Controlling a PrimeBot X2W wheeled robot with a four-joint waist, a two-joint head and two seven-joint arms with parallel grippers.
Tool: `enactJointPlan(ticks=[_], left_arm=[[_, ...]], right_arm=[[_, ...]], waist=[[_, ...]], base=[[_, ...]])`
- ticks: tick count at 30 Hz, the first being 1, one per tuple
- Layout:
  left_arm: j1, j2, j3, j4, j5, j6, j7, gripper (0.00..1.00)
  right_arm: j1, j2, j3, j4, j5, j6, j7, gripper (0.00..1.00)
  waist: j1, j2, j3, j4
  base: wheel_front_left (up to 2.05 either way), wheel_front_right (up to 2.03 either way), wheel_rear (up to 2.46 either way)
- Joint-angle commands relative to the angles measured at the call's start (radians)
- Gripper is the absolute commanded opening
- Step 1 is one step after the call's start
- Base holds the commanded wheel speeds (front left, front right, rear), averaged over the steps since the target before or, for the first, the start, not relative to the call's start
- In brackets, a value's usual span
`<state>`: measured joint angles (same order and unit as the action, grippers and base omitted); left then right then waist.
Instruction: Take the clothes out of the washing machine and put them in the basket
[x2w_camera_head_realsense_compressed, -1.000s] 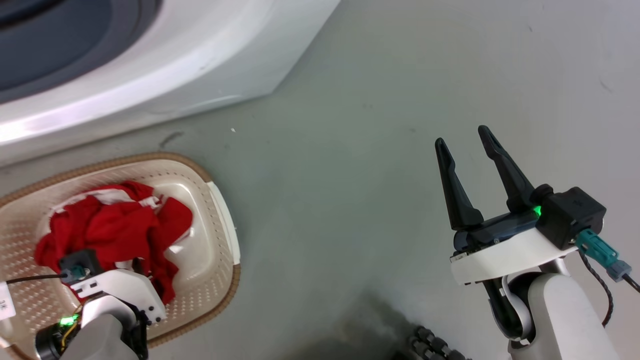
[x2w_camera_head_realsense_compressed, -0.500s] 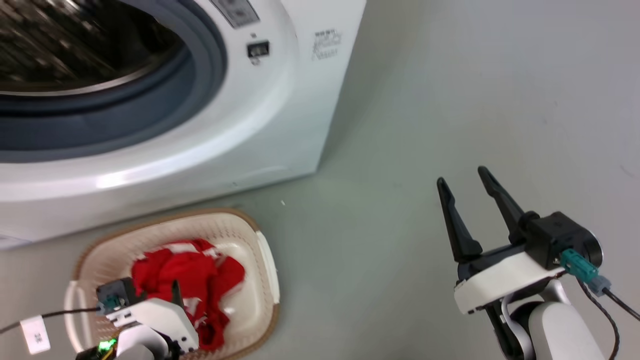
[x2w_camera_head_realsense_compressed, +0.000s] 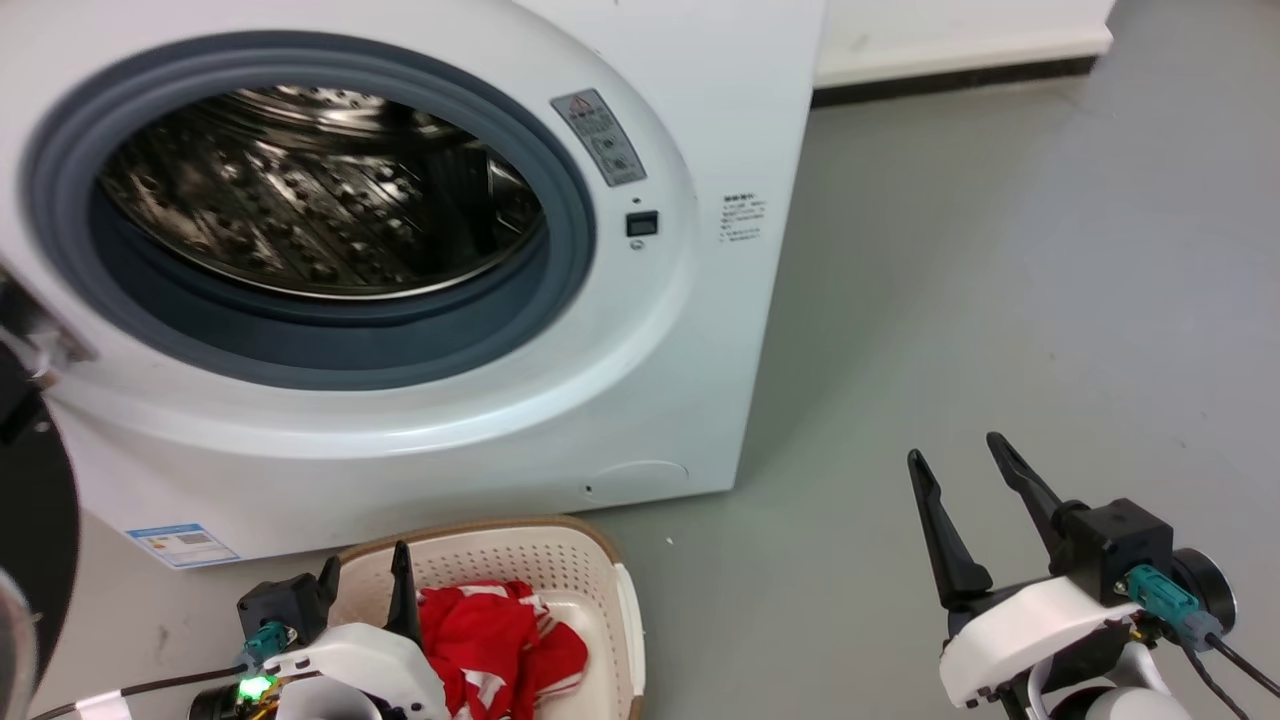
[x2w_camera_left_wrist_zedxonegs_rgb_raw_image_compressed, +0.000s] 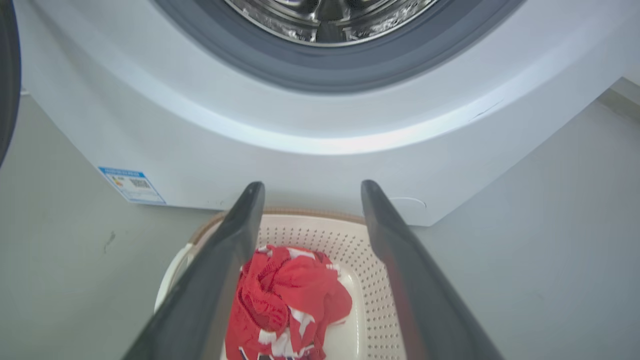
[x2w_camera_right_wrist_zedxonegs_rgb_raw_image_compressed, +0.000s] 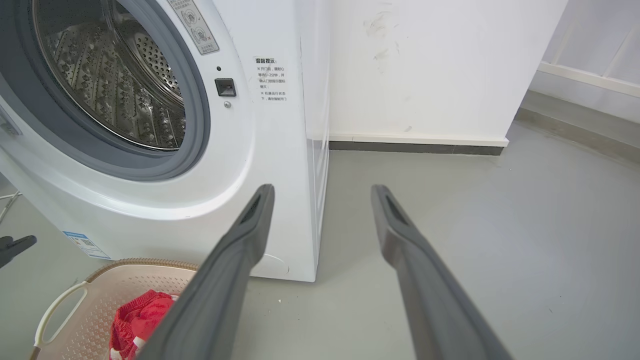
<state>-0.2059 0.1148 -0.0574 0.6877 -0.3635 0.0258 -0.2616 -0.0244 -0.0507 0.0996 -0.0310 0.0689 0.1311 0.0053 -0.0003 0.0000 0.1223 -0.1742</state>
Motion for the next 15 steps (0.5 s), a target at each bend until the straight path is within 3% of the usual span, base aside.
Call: enactJointPlan(ticks=[1,15], left_arm=[[0.027,-0.003,0.006,-0.046,0.024,-0.002,-0.005,1.00],[0.148,0.030,-0.018,-0.451,0.190,0.030,0.000,1.00]], right_arm=[[0.017,0.001,-0.006,-0.008,-0.007,-0.001,0.004,1.00],[0.096,0.001,-0.068,-0.043,-0.020,-0.001,0.032,1.00]], waist=[[0.0003,0.0000,-0.062,0.055],[0.0003,0.0000,-0.154,0.128]], base=[[0.00,0.00,0.00],[0.00,0.00,0.00]])
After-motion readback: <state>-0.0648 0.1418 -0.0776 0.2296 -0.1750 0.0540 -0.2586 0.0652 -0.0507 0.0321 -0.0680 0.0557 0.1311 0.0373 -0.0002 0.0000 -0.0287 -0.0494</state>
